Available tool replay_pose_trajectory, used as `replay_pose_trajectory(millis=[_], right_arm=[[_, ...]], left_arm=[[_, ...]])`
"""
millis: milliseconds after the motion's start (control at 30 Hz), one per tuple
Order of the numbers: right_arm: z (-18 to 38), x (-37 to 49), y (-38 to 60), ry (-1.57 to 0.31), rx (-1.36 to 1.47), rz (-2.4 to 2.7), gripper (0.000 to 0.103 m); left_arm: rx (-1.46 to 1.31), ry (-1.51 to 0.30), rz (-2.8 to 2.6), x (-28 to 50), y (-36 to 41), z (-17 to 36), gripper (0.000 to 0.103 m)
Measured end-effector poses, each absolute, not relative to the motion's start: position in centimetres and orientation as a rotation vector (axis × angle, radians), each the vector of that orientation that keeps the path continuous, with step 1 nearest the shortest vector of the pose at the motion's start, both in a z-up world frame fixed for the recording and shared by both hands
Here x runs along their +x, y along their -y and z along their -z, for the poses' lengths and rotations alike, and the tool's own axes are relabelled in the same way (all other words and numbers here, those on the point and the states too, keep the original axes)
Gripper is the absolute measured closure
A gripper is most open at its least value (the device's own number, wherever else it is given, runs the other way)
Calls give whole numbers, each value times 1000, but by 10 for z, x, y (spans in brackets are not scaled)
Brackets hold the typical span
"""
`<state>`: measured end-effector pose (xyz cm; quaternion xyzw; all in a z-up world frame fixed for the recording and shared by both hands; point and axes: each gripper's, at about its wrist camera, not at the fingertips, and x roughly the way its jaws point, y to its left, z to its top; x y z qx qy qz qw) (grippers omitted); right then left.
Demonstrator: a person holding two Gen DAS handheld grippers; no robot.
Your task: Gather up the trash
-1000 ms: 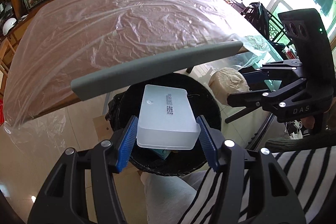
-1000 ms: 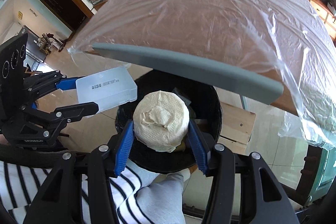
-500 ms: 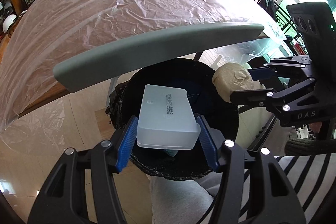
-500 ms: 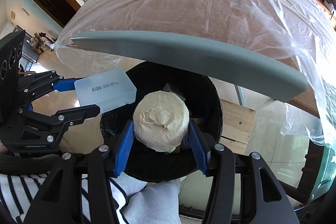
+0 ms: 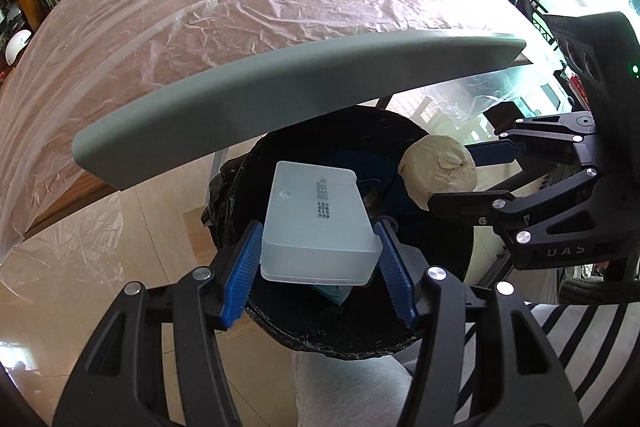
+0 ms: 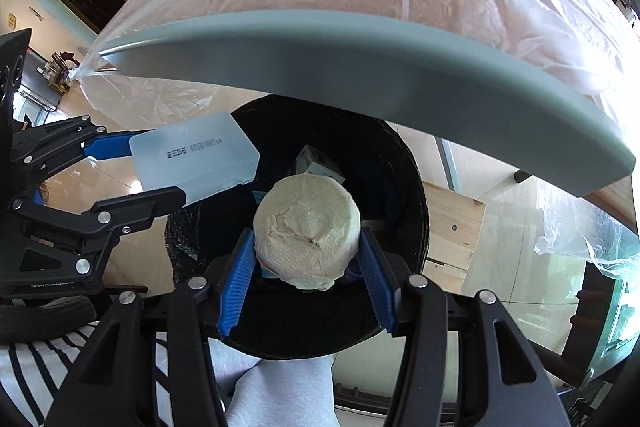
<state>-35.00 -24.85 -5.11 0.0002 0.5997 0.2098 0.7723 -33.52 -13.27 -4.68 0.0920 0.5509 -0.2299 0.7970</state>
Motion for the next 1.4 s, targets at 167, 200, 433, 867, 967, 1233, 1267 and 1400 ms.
replay_pose_trajectory(millis=[167, 200, 433, 867, 967, 1233, 1267, 1400], right_arm=[[53, -351, 250, -1302, 30, -492, 35], [52, -352, 250, -1305, 38, -495, 19], [41, -359, 267, -1317, 60, -452, 14], [-97, -256, 352, -902, 13, -174, 4], [-95, -198, 380, -822, -9, -54, 4], [-42, -80, 424, -949, 46, 58, 4], [-39, -75, 428, -950, 52, 74, 4], [-19, -57, 444, -982, 83, 135, 4]], left_arm=[[153, -1191, 530, -337, 131, 46, 42], [141, -1194, 535, -336, 130, 47, 21], [86, -1205, 512, -335, 118, 40, 9], [-40, -816, 323, -248, 52, -78, 2], [-40, -783, 221, -188, 35, -76, 2], [-38, -861, 86, -52, 9, -39, 2], [-49, -871, 77, -43, 4, -35, 2], [-44, -906, 29, -14, -8, -18, 2]])
